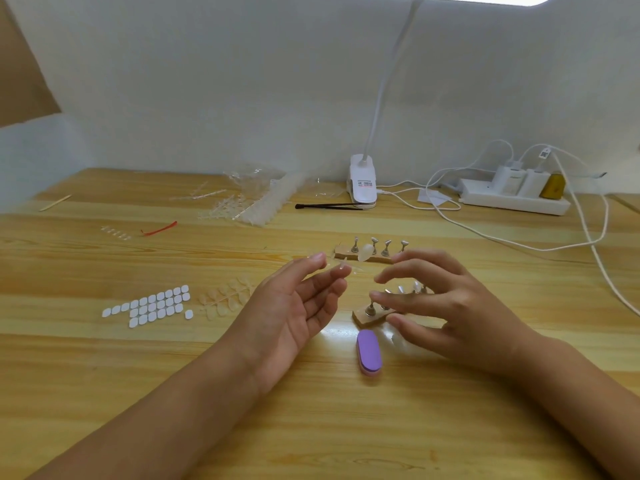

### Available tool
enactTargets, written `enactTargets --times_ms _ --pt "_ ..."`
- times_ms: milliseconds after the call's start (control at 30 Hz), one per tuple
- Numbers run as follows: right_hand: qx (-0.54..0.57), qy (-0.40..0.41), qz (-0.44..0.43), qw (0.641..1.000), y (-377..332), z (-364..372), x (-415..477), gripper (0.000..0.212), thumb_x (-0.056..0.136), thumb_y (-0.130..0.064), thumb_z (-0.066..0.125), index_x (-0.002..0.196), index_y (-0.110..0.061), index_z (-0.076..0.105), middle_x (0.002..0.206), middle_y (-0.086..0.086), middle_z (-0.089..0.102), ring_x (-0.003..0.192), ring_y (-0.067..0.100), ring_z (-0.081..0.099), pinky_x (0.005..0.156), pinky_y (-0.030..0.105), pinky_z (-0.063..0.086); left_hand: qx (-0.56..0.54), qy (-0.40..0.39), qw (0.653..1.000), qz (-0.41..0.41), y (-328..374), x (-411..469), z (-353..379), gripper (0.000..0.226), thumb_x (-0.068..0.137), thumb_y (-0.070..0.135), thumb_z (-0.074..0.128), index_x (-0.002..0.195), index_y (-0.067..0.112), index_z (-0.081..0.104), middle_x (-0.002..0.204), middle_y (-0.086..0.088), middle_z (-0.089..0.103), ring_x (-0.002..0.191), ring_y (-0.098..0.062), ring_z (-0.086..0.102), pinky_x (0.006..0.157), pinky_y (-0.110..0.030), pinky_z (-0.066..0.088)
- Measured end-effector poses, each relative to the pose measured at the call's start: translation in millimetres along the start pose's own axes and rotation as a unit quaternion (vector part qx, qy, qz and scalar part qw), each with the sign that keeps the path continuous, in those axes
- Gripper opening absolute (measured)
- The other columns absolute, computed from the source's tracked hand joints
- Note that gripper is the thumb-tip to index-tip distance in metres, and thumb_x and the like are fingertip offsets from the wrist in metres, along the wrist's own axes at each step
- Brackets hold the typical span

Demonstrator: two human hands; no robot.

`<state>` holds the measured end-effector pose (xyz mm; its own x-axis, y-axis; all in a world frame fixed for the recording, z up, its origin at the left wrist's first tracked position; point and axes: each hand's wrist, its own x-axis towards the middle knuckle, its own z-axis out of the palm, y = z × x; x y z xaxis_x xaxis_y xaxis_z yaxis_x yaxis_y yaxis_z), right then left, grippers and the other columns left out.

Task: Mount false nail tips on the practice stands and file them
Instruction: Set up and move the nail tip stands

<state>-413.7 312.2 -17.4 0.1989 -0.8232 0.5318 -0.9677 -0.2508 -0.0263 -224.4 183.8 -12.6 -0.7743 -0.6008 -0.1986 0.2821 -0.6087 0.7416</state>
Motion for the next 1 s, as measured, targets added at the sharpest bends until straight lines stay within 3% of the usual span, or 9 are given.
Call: enactTargets --times_ms 133,300,433,700,867,1000 --pt "-0.009 -0.005 0.001 1.0 0.9 -1.0 -1.1 0.028 0.092 -0.035 0.058 0.109 -0.022 0.075 0.11 -0.002 0.067 0.12 0.019 0.052 0.102 0.032 0.041 -0.001 0.0 1.0 -0.004 -0.1 0.0 0.2 0.031 0.07 0.025 0.075 0.094 0.015 0.058 0.093 -0.009 0.075 0.071 -0.013 0.07 0.059 -0.021 0.056" --pt "0.131 0.01 0.131 0.983 -4.7 2.7 0.9 0.019 0.087 -0.031 0.066 0.102 -0.025 0.076 0.12 -0.008 0.06 0.13 0.018 0.04 0.109 0.024 0.029 -0.002 0.007 1.0 -0.003 0.7 0.6 -1.0 0.031 0.071 0.025 0.075 0.095 0.014 0.059 0.092 -0.008 0.075 0.071 -0.012 0.07 0.059 -0.021 0.056" --pt "0.16 0.02 0.166 0.973 -7.6 5.2 3.6 0.017 0.086 -0.026 0.063 0.097 -0.024 0.076 0.118 -0.009 0.061 0.128 0.015 0.041 0.108 0.016 0.024 -0.003 0.011 1.0 -0.006 -0.5 2.3 -1.7 0.029 0.07 0.024 0.075 0.093 0.014 0.061 0.09 -0.007 0.074 0.07 -0.012 0.07 0.059 -0.021 0.056" --pt "0.223 0.049 0.229 0.946 -12.8 3.3 8.7 0.021 0.083 -0.035 0.061 0.094 -0.025 0.075 0.108 -0.013 0.065 0.12 0.011 0.048 0.102 0.019 0.031 0.006 0.004 1.0 0.007 -1.8 3.4 -3.0 0.033 0.069 0.025 0.077 0.095 0.014 0.059 0.091 -0.009 0.075 0.072 -0.012 0.071 0.06 -0.021 0.056" --pt "0.305 0.091 0.276 0.907 -19.5 -5.0 13.5 0.026 0.077 -0.047 0.062 0.093 -0.032 0.075 0.104 -0.02 0.066 0.117 0.005 0.053 0.098 0.023 0.037 0.115 -0.008 0.991 0.061 -4.3 2.8 -1.9 0.021 0.078 0.026 0.071 0.092 0.014 0.059 0.096 -0.011 0.076 0.081 -0.013 0.073 0.066 -0.019 0.056" --pt "0.288 0.118 0.277 0.909 -30.7 -5.9 18.4 0.024 0.069 -0.047 0.067 0.081 -0.027 0.072 0.099 -0.021 0.065 0.11 0.003 0.056 0.093 0.011 0.036 0.174 -0.023 0.981 0.079 -6.9 0.2 1.7 0.01 0.094 0.017 0.06 0.09 0.014 0.052 0.096 -0.015 0.076 0.085 -0.019 0.075 0.066 -0.019 0.056"
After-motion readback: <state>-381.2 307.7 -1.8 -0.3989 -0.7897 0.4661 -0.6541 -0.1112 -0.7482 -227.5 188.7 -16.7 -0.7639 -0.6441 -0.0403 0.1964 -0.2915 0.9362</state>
